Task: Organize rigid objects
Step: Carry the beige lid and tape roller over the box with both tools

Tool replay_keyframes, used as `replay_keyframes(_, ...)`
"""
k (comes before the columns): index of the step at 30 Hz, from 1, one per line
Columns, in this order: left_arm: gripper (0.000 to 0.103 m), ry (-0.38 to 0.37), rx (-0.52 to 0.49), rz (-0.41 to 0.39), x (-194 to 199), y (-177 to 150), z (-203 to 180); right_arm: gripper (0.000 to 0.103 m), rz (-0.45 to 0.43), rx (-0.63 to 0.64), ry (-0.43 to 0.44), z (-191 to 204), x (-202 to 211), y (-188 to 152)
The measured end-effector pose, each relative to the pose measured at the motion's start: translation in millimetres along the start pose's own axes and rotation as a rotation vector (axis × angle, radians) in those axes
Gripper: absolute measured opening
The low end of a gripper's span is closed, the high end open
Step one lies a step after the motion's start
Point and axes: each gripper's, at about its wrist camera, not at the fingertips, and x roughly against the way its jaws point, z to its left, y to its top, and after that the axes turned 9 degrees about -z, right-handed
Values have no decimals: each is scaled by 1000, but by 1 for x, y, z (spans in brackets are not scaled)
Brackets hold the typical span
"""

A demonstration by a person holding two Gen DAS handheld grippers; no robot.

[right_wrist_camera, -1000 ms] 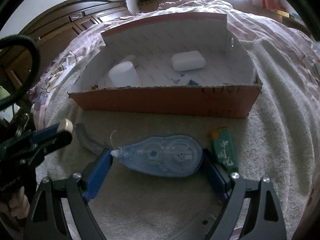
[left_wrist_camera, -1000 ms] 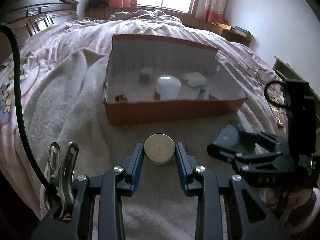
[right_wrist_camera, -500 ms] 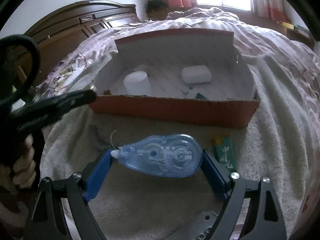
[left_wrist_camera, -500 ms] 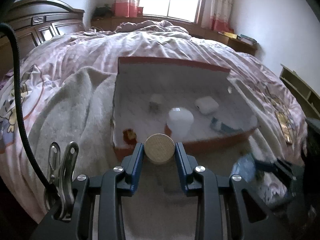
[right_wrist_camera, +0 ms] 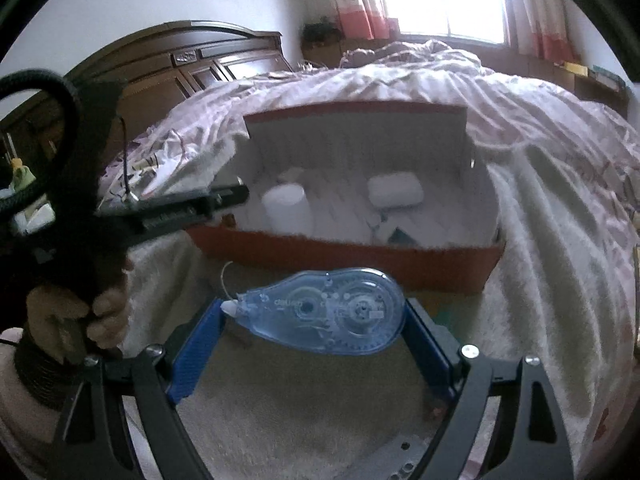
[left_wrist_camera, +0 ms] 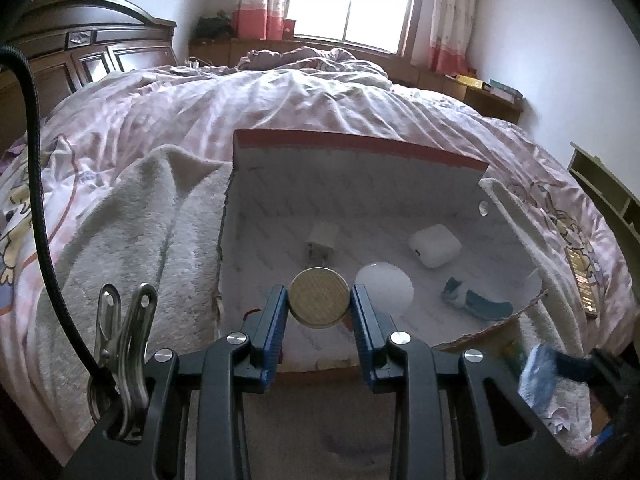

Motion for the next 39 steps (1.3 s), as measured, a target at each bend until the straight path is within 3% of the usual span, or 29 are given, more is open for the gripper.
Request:
replay_keyframes(18,33,64,-26,60,-28,-8,-4,91,-79,-30,-63,-25,-7,39)
replay_keyframes(39,33,66,-31,55,-28,-10,-5,91,-16,-127,-132,-59,-48,43)
